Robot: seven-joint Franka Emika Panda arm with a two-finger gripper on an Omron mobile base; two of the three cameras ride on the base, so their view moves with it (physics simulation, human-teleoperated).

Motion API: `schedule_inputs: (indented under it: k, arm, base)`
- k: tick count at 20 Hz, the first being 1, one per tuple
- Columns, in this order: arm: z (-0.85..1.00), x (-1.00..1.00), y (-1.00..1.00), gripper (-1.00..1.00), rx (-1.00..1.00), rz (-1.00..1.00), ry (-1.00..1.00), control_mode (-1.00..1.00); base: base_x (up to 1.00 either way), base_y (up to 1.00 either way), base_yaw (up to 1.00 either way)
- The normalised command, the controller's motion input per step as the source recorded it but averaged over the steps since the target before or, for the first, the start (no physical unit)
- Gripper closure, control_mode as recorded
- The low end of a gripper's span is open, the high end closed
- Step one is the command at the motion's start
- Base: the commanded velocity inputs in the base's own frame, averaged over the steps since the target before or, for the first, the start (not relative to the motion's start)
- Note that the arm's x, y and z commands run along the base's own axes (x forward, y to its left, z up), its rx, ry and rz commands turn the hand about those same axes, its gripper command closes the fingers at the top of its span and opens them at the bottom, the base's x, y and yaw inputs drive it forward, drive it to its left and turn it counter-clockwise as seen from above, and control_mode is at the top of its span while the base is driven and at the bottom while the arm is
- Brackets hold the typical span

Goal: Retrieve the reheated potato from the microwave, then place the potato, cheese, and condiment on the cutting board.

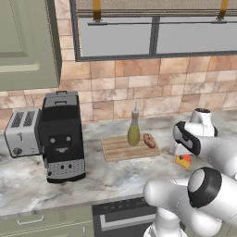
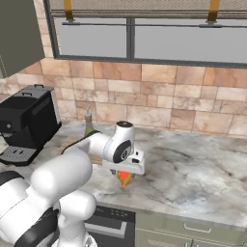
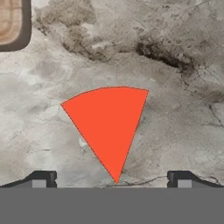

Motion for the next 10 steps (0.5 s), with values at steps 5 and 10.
schedule_inputs:
  k: [5, 10]
  arm:
    - [-0.12, 0.04, 0.00, -1.00, 0.00, 0.00, 0.00, -1.00]
    - [-0.15, 0.02, 0.00, -1.00, 0.00, 0.00, 0.00, -1.00]
  base:
    - [0.00, 0.00, 0.00]
    - [0.00, 0.00, 0.00]
